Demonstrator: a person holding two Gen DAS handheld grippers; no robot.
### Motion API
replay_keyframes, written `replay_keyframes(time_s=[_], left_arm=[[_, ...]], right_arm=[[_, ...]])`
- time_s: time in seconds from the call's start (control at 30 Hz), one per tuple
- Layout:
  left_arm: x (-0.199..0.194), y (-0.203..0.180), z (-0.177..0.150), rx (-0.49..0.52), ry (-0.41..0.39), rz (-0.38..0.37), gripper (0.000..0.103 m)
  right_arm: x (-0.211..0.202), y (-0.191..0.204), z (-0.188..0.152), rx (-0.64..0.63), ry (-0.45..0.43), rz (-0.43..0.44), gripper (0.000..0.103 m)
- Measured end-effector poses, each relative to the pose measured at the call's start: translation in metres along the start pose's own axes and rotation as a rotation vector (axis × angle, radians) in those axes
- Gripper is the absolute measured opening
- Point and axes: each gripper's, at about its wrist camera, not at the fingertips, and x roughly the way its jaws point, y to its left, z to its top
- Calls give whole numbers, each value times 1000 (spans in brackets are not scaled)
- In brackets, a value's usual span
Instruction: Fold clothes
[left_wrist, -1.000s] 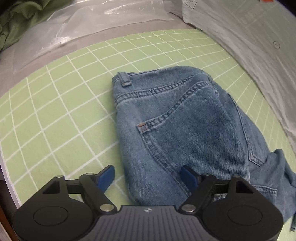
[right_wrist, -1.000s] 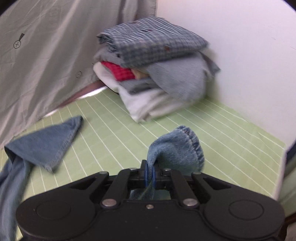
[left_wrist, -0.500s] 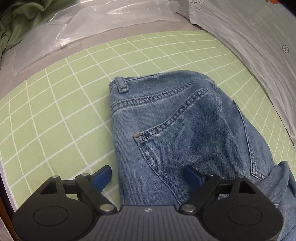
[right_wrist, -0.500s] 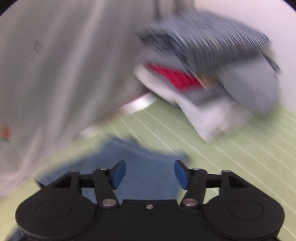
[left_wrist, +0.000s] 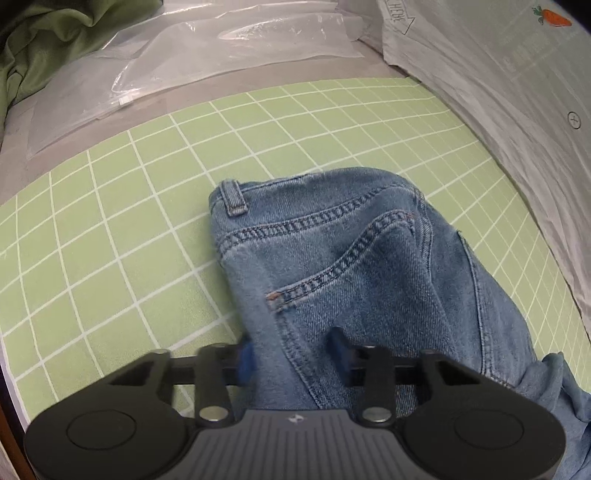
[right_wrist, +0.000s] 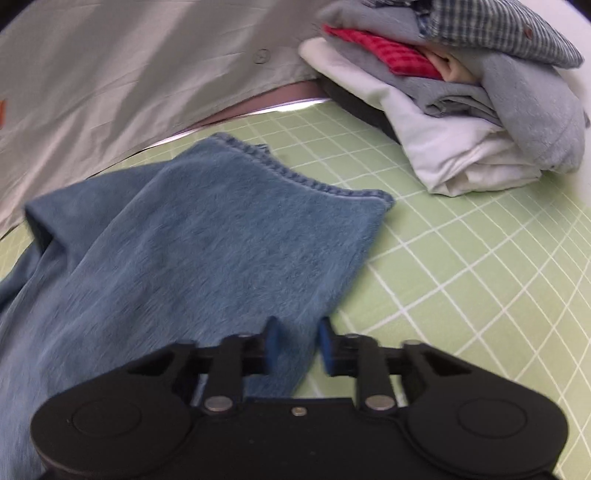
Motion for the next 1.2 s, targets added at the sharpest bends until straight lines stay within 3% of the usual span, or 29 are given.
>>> replay_keyframes(time_s=[0.03,0.23,0.47,0.63,0.77,0.8,0.83,0.87,0.9,0.97,1.03,1.07,1.2], left_arm=[[-3,1,-1,6,-8,-14,24],[-27,27,-13,22,-53,-39,20],[-41,75,-53,1,-9,-21,20],[-49,93,-72,15,2,-8,22],[-60,89,-71,84,-16,-11,33],[-64,85,-68,103,-32,-5,41],[-69,82,-65,122,-50,0,48],[-74,79,-62,137,-75,0,64],[-79,75,-58,153,-101,0,78],[-85,66,-50,187,-139,-6,89],[-85,55,-42,228,-155,-7,95],[-82,49,-40,248,-154,-4,99],[-65,25,-29,312,-137,-2,99]], right_arm=[[-4,0,-4,-20,-6,0,2],[-44,-31,-48,-62,1,-106,1],[-107,-78,-123,-114,62,-269,1],[-130,-92,-151,-127,98,-301,1],[-131,-96,-148,-120,120,-288,5],[-131,-98,-146,-109,125,-281,9],[-132,-100,-143,-84,119,-270,22],[-134,-101,-139,-61,113,-260,29],[-136,-99,-135,-53,94,-258,44],[-139,-92,-125,-60,56,-263,64],[-141,-82,-113,-99,12,-252,98],[-141,-76,-106,-117,-11,-236,103],[-134,-43,-77,-179,-60,-183,103]])
